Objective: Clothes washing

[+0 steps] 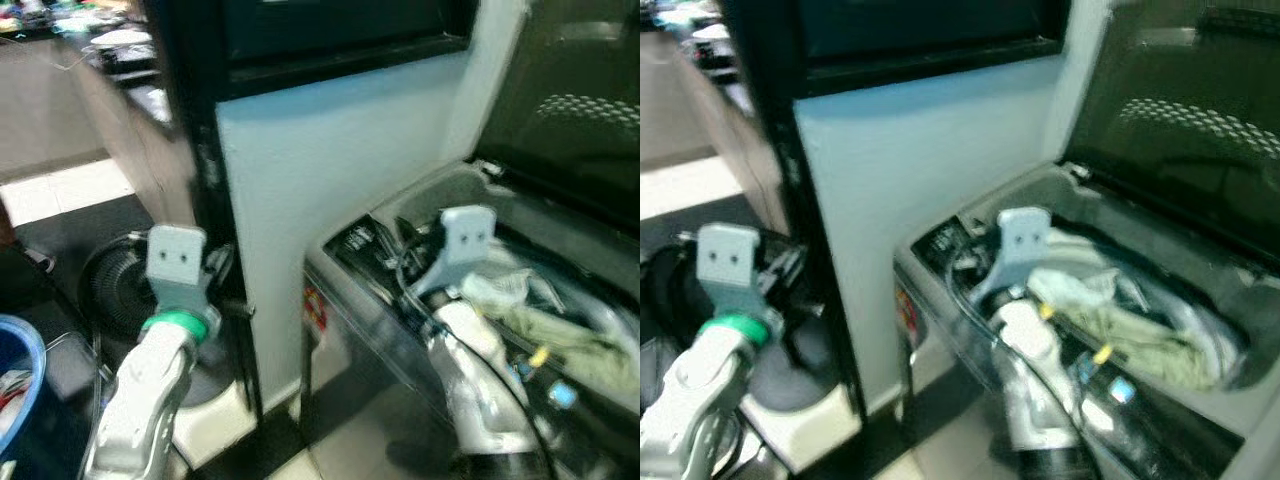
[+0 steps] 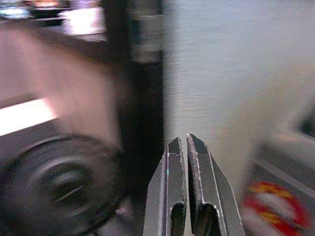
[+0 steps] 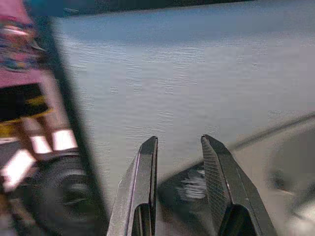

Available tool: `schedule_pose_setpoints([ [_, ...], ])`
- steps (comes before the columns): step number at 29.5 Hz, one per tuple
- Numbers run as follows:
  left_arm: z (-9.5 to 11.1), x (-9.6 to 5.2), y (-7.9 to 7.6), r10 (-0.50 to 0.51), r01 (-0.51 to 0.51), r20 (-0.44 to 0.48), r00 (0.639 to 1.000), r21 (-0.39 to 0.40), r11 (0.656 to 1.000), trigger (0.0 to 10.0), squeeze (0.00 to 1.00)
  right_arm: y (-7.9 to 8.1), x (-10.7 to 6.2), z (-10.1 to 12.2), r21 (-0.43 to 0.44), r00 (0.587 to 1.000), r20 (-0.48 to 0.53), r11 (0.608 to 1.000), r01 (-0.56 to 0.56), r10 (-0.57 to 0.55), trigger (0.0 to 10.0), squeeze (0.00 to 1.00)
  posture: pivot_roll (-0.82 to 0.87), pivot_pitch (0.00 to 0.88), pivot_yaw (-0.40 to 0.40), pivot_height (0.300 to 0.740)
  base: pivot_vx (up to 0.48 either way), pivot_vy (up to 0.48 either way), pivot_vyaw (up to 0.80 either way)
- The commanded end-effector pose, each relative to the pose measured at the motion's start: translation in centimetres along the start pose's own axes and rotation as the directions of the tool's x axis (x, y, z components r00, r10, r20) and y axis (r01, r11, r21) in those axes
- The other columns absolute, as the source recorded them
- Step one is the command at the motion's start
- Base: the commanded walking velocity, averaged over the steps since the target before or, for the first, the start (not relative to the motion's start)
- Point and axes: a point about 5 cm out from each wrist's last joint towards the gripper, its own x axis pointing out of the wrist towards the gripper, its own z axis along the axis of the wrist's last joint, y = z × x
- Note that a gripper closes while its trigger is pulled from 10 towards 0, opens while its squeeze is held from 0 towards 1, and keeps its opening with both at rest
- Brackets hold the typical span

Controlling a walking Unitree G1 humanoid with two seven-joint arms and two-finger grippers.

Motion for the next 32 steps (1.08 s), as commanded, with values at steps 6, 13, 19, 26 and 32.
schedule_pose_setpoints([
  [6, -0.7, -0.4, -0.3, 0.001, -0.002, -0.031, 1.000, -0.018, 1.000, 10.0, 0.00, 0.5, -0.2, -0.5, 0.013, 0.999, -0.027, 0.999, -0.041, 0.042, 10.0, 0.00, 0.01, 0.005, 0.015, 0.740, 0.000, 0.000, 0.80],
  [13, -1.1, -0.7, 0.2, 0.030, -0.030, -0.046, 0.998, -0.005, 1.000, 10.0, 0.00, 1.5, -0.2, -0.9, 0.041, 0.994, -0.043, 0.994, -0.097, 0.099, 10.0, 0.00, 0.01, 0.010, 0.034, 0.740, 0.000, 0.000, 0.80],
  [19, -0.6, -0.5, -0.6, -0.004, 0.005, -0.023, 1.000, 0.003, 1.000, 10.0, 0.00, 1.0, -0.4, -1.0, 0.064, 0.995, -0.047, 0.995, -0.079, 0.082, 10.0, 0.00, 0.02, 0.003, 0.006, 0.740, 0.000, 0.000, 0.80],
  [26, -0.5, -0.7, -0.3, 0.012, -0.012, -0.012, 1.000, -0.026, 1.000, 10.0, 0.00, 0.8, -0.1, -0.4, 0.087, 0.997, -0.014, 0.993, -0.079, 0.080, 10.0, 0.00, 0.02, 0.005, 0.010, 0.740, 0.000, 0.000, 0.69],
  [32, -0.2, -0.9, -0.6, -0.001, 0.001, 0.005, 1.000, -0.048, 0.999, 10.0, 0.00, 0.5, -0.6, -0.7, 0.145, 0.998, -0.024, 0.988, -0.052, 0.056, 10.0, 0.00, 0.02, 0.003, 0.015, 0.740, 0.000, 0.458, 0.00],
])
